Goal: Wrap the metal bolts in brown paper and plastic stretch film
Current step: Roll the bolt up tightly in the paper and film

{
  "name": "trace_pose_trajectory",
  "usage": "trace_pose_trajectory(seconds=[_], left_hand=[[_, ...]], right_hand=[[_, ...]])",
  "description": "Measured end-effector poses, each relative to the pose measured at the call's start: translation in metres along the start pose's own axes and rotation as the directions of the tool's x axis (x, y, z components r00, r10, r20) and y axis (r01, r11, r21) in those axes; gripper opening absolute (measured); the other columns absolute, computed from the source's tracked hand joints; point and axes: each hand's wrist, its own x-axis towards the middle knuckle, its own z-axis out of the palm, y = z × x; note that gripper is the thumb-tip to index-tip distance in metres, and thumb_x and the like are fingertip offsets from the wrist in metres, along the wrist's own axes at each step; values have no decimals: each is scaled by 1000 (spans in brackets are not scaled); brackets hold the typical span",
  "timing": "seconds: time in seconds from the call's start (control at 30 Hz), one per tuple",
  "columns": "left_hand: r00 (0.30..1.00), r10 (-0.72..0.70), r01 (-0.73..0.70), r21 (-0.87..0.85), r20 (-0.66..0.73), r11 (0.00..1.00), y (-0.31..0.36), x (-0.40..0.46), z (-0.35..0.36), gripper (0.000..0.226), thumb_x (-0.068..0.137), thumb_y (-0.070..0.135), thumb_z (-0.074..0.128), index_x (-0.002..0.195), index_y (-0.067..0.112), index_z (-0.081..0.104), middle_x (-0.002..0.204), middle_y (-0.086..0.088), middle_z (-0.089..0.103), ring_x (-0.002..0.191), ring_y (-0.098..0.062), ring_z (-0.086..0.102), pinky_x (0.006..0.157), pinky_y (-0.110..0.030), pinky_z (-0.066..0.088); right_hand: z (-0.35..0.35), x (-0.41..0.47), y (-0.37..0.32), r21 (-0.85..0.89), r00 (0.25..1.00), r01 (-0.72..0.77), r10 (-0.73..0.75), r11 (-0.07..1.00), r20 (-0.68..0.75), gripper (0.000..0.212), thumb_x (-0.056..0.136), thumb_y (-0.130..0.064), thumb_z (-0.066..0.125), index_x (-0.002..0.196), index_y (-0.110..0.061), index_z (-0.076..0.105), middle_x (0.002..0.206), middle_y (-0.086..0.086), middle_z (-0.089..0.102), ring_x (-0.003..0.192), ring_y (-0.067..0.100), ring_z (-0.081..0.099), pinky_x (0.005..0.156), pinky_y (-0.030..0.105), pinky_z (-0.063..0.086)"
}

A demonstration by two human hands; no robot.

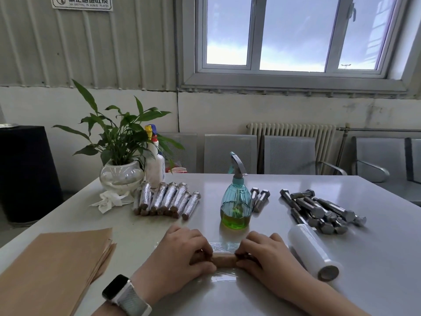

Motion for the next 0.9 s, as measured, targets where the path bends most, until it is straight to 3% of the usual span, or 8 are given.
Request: trace_pose_trajectory(seconds=[0.07, 0.17, 0.37, 0.5, 0.63, 0.8, 0.9], left_hand=[[998, -52, 48, -137, -27, 989, -8, -3, -4, 20, 83, 51, 54, 89, 35, 64, 94, 24, 61, 87, 10, 56, 87, -17, 28], [993, -94, 88, -87, -76, 992, -18, -8, -12, 6, 76, 37, 67, 78, 35, 62, 91, 25, 60, 87, 12, 54, 88, -22, 31], [987, -137, 136, 20, 79, 990, -23, -9, -8, 8, 82, 40, 62, 86, 36, 68, 97, 29, 56, 96, 12, 48, 91, -18, 25], [978, -153, 159, -27, 142, 987, -24, -10, -10, 16, 85, 44, 56, 90, 37, 69, 99, 27, 58, 93, 10, 51, 91, -20, 29], [969, -150, 183, -164, 199, 969, -25, -12, -17, 24, 75, 62, 57, 81, 42, 67, 98, 28, 58, 93, 9, 53, 94, -19, 33], [972, -169, 209, -279, 163, 937, -24, -10, -20, 9, 75, 28, 79, 81, 29, 72, 83, 14, 67, 80, -1, 62, 80, -23, 48], [965, -218, 255, -339, 144, 906, -25, -12, -20, 26, 74, 18, 78, 90, 33, 63, 78, 14, 71, 78, -2, 64, 76, -16, 47]], right_hand=[[2, -1, -1, -5, 1000, -3, 3, 1000, -6, 24, 91, -51, 49, 105, -34, 60, 107, -18, 57, 102, 7, 54, 82, 27, 31], [4, 0, 0, -4, 1000, -21, 21, 1000, -11, 25, 90, -52, 49, 105, -35, 60, 106, -18, 57, 103, 7, 53, 82, 27, 30], [7, 0, 0, 9, 998, -62, 62, 998, -9, 23, 89, -53, 51, 102, -36, 59, 103, -19, 57, 102, 5, 51, 80, 26, 28], [7, 1, 0, 7, 997, -73, 73, 997, 2, 22, 89, -54, 51, 102, -37, 57, 104, -21, 55, 103, 3, 50, 82, 26, 27], [6, 1, -1, 21, 996, -85, 85, 996, 12, 21, 89, -53, 53, 102, -36, 59, 105, -21, 55, 103, 2, 49, 83, 25, 27], [4, 2, -1, 30, 995, -99, 98, 995, 21, 19, 89, -51, 54, 100, -37, 59, 101, -24, 51, 101, 0, 48, 77, 24, 23], [4, 1, -1, 35, 995, -102, 101, 994, 21, 18, 89, -51, 55, 99, -37, 59, 97, -26, 48, 100, -1, 48, 77, 24, 23]])
